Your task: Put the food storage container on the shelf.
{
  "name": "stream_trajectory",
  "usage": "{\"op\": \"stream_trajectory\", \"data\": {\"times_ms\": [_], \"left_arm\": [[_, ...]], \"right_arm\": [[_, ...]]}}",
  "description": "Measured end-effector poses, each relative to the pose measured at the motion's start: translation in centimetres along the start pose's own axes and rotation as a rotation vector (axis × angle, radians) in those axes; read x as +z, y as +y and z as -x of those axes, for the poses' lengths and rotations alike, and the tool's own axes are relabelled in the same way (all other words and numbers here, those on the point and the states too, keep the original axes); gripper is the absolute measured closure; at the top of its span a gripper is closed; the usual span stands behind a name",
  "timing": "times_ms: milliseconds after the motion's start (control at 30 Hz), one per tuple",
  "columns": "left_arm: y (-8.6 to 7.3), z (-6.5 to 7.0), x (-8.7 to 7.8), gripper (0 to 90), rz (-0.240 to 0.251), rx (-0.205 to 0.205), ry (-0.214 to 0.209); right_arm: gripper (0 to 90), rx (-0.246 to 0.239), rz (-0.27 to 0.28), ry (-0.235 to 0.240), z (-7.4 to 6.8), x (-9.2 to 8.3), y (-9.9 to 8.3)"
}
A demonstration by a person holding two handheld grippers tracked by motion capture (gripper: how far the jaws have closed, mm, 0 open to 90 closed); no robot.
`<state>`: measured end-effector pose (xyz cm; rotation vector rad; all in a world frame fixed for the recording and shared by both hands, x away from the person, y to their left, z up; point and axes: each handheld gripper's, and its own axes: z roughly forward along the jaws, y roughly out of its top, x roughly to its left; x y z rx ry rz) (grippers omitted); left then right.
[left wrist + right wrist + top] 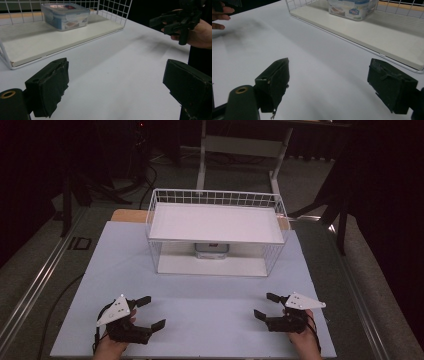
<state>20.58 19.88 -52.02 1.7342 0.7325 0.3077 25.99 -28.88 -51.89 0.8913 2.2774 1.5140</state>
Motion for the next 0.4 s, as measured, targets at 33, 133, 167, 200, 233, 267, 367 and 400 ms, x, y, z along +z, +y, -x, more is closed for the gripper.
{"op": "stream_trajectory", "data": {"times_ms": [33,133,167,200,233,267,367,400], "left_arm": [[-0.01,0.01,0.01,7.6,0.000,0.002,0.000],[0.04,0.06,-0.04,7.6,0.007,-0.006,-0.007],[0.08,0.07,-0.06,7.6,0.008,-0.002,-0.006],[0.11,0.10,-0.07,7.6,0.009,-0.001,-0.006],[0.11,0.10,-0.06,7.6,0.009,-0.002,-0.008],[0.11,0.10,-0.05,7.6,0.008,-0.002,-0.007],[0.09,0.09,-0.03,7.6,0.009,-0.005,-0.010],[0.09,0.11,-0.01,7.6,0.010,-0.004,-0.011]], "right_arm": [[17.8,0.001,0.004,0.003,0.01,0.00,0.01],[17.8,0.000,0.004,-0.001,0.07,0.01,-0.03],[17.8,0.001,0.000,-0.001,0.08,0.03,-0.06],[17.8,-0.002,-0.004,-0.005,0.10,0.07,-0.09],[17.8,-0.001,-0.003,-0.001,0.12,0.09,-0.13],[17.8,0.000,-0.006,0.000,0.12,0.11,-0.15],[17.8,-0.002,-0.007,0.002,0.10,0.19,-0.17],[17.8,-0.005,-0.011,0.000,0.06,0.22,-0.17]]}}
